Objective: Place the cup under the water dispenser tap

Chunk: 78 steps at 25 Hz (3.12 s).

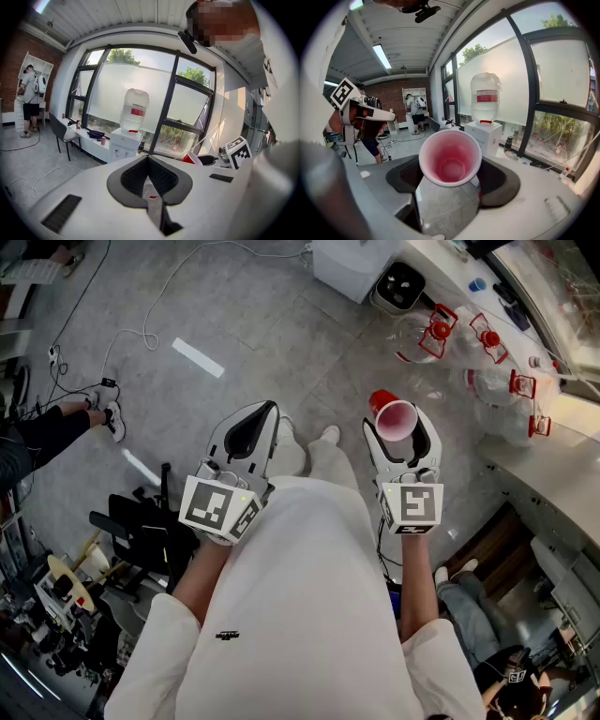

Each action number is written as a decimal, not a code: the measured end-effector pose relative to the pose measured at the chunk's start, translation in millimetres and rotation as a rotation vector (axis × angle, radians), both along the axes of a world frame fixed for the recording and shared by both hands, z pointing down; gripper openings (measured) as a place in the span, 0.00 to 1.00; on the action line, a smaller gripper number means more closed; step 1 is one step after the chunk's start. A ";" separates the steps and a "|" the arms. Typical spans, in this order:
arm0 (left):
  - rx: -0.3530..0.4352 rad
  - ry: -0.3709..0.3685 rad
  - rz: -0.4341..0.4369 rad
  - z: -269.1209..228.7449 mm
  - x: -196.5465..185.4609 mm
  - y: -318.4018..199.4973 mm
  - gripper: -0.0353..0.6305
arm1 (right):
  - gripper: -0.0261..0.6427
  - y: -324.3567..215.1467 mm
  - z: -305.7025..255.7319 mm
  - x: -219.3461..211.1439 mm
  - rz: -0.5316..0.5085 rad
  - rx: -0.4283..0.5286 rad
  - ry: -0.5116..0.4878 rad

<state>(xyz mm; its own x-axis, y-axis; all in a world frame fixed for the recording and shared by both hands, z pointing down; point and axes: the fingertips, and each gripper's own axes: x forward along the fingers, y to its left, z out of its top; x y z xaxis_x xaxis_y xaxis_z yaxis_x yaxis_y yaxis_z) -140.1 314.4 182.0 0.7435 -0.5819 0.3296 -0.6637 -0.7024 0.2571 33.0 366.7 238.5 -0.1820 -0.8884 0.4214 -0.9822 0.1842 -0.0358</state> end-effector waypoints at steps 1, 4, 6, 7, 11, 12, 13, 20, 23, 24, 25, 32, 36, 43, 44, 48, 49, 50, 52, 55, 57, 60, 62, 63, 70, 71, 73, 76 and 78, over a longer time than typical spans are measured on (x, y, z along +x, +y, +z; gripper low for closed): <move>0.003 -0.005 0.001 -1.4 -1.2 6.5 0.06 | 0.58 8.7 -4.5 -2.4 0.001 -0.002 -0.003; 0.001 -0.018 0.014 -2.6 -2.7 25.3 0.06 | 0.58 31.8 -18.0 -10.4 0.005 -0.007 -0.012; -0.019 -0.020 0.027 0.1 -1.7 34.0 0.06 | 0.58 40.1 -27.5 -15.4 0.008 0.005 -0.020; -0.031 -0.018 0.030 1.6 -1.9 36.9 0.06 | 0.58 42.3 -32.7 -18.3 0.008 0.016 -0.024; -0.028 -0.009 0.030 -3.8 -6.5 42.9 0.06 | 0.58 43.8 -48.3 -31.4 -0.003 0.052 -0.028; -0.021 -0.008 0.030 -6.5 -6.5 44.1 0.06 | 0.58 43.7 -50.4 -33.6 -0.007 0.056 -0.029; -0.015 -0.007 0.031 -8.9 -5.4 45.2 0.06 | 0.58 43.7 -52.4 -34.6 -0.010 0.059 -0.032; 0.010 -0.003 0.027 -18.4 13.3 49.5 0.06 | 0.57 43.8 -66.0 -19.5 -0.027 0.082 -0.051; 0.024 0.010 0.015 -24.1 20.6 50.3 0.06 | 0.56 41.3 -73.2 -11.7 -0.043 0.107 -0.053; 0.027 0.013 0.010 -25.1 23.3 50.5 0.06 | 0.56 39.5 -74.7 -9.1 -0.048 0.115 -0.054; 0.029 0.015 0.007 -25.1 26.1 50.1 0.06 | 0.56 37.0 -75.2 -6.3 -0.052 0.120 -0.056; 0.022 0.017 -0.006 -21.5 40.1 24.2 0.06 | 0.56 9.0 -73.6 2.7 -0.071 0.118 -0.072; 0.022 0.023 0.002 -14.1 50.4 -18.2 0.06 | 0.56 -30.4 -69.3 8.4 -0.070 0.121 -0.069; 0.018 0.030 0.040 -11.2 79.0 -119.2 0.06 | 0.56 -123.1 -70.7 35.3 -0.053 0.121 -0.055; 0.019 0.033 0.046 -13.5 82.1 -135.3 0.06 | 0.56 -137.5 -71.3 38.6 -0.050 0.118 -0.050; 0.017 0.045 0.068 -21.3 88.3 -192.8 0.06 | 0.56 -189.9 -76.0 47.9 -0.021 0.112 -0.041; 0.016 0.050 0.072 -22.7 88.9 -204.1 0.06 | 0.56 -200.5 -78.3 49.2 -0.014 0.115 -0.041; 0.015 0.056 0.074 -23.6 89.3 -215.0 0.06 | 0.56 -211.1 -80.2 50.1 -0.008 0.117 -0.040; 0.010 0.068 0.079 -23.1 89.4 -237.2 0.06 | 0.56 -233.1 -82.5 49.9 0.002 0.120 -0.039; -0.011 0.076 0.089 -16.6 90.9 -262.2 0.06 | 0.56 -258.2 -86.8 47.9 0.011 0.118 -0.042; -0.015 0.079 0.098 -15.1 96.5 -275.5 0.06 | 0.56 -271.3 -91.2 49.5 0.013 0.122 -0.040; 0.001 0.082 0.113 -17.8 103.7 -289.6 0.06 | 0.56 -287.7 -92.6 50.8 0.005 0.126 -0.030; 0.006 0.082 0.113 -18.3 105.5 -295.5 0.06 | 0.56 -297.2 -90.6 51.5 -0.006 0.120 -0.022; 0.007 0.080 0.111 -18.5 105.8 -297.4 0.06 | 0.56 -301.3 -89.5 52.0 -0.015 0.116 -0.019; 0.010 0.039 0.088 -13.4 113.9 -302.0 0.06 | 0.56 -323.3 -72.8 61.6 -0.077 0.082 -0.018; 0.005 0.033 0.080 -11.3 115.2 -302.5 0.06 | 0.56 -326.1 -69.9 62.5 -0.088 0.075 -0.020; -0.008 0.019 0.064 -5.9 119.2 -303.7 0.06 | 0.56 -330.8 -63.9 65.1 -0.106 0.064 -0.029; -0.016 0.007 0.045 0.7 126.3 -301.8 0.06 | 0.56 -333.5 -54.7 68.0 -0.133 0.051 -0.039; -0.013 0.002 0.035 3.9 131.6 -301.9 0.06 | 0.56 -336.3 -48.6 70.0 -0.153 0.044 -0.043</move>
